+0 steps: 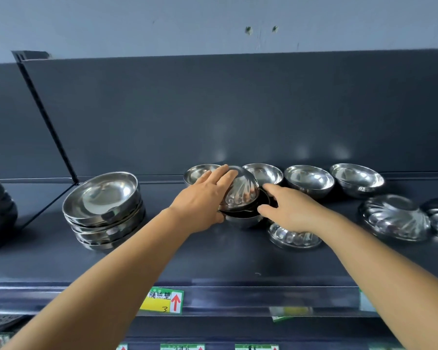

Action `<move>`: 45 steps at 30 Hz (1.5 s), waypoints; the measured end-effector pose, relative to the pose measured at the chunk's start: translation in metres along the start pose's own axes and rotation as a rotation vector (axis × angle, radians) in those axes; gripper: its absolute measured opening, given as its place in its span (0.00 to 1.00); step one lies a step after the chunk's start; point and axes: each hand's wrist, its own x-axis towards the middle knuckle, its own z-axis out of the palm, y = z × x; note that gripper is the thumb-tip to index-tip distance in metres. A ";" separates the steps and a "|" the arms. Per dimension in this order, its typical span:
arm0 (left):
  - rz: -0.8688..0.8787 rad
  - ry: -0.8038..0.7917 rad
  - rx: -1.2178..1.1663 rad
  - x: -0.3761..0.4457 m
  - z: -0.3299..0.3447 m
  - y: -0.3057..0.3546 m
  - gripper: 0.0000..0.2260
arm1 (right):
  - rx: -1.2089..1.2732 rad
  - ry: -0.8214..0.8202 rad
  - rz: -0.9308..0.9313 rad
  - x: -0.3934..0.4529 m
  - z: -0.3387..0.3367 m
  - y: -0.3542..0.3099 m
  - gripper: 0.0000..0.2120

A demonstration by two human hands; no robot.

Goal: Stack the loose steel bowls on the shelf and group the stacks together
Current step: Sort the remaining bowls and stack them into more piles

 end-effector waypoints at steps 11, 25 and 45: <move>-0.054 0.048 -0.187 -0.007 0.010 -0.021 0.42 | 0.005 0.058 0.010 0.023 0.008 0.001 0.11; -0.093 0.134 -0.556 -0.012 0.010 -0.042 0.38 | 0.004 0.147 0.140 0.050 0.014 -0.015 0.15; -0.372 0.369 -0.989 -0.002 -0.003 -0.035 0.28 | 0.235 0.356 0.122 0.058 -0.004 -0.006 0.10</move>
